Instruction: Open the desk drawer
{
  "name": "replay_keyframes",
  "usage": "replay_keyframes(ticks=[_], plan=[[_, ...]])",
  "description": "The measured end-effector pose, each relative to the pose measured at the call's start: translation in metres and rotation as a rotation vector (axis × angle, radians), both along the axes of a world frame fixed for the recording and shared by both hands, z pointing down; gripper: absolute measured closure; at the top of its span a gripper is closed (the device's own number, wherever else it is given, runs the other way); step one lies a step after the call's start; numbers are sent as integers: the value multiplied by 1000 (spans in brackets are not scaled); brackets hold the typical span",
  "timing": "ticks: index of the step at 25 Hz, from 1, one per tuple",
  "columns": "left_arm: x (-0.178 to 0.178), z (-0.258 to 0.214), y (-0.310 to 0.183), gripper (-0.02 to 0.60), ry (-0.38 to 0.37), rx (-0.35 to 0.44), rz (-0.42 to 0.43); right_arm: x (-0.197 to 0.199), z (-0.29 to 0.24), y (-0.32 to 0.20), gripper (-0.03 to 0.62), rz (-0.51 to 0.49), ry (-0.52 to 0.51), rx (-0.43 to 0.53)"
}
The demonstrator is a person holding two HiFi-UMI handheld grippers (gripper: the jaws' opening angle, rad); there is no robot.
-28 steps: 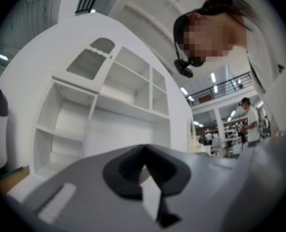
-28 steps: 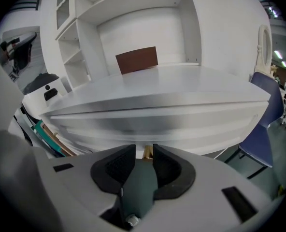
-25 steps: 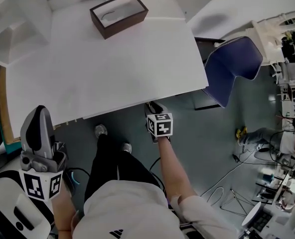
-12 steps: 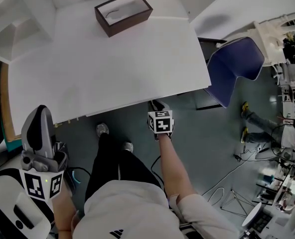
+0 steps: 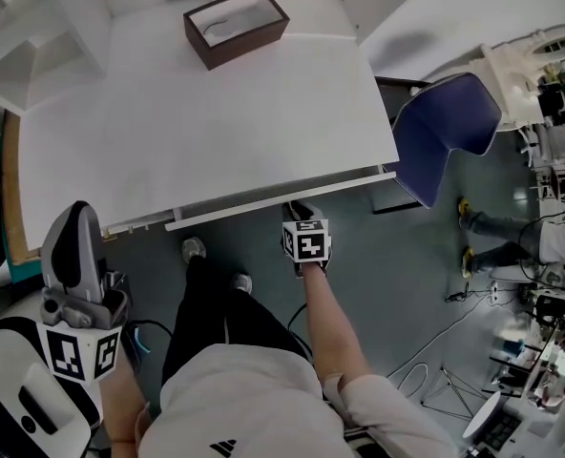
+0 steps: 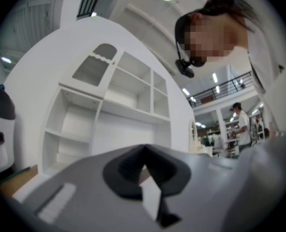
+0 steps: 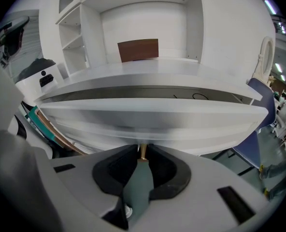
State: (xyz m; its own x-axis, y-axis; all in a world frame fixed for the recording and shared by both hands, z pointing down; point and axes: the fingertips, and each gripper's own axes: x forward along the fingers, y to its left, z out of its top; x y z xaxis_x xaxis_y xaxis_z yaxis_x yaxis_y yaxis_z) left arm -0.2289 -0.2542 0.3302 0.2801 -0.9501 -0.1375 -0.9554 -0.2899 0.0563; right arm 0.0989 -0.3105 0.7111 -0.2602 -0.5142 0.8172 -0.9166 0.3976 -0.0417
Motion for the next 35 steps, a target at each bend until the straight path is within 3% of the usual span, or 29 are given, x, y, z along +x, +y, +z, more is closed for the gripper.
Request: replay_keyframes(ticks=[35], plan=[[57,-30,64,575,1,81,16,35,3,109,523,-18,-24,-28]])
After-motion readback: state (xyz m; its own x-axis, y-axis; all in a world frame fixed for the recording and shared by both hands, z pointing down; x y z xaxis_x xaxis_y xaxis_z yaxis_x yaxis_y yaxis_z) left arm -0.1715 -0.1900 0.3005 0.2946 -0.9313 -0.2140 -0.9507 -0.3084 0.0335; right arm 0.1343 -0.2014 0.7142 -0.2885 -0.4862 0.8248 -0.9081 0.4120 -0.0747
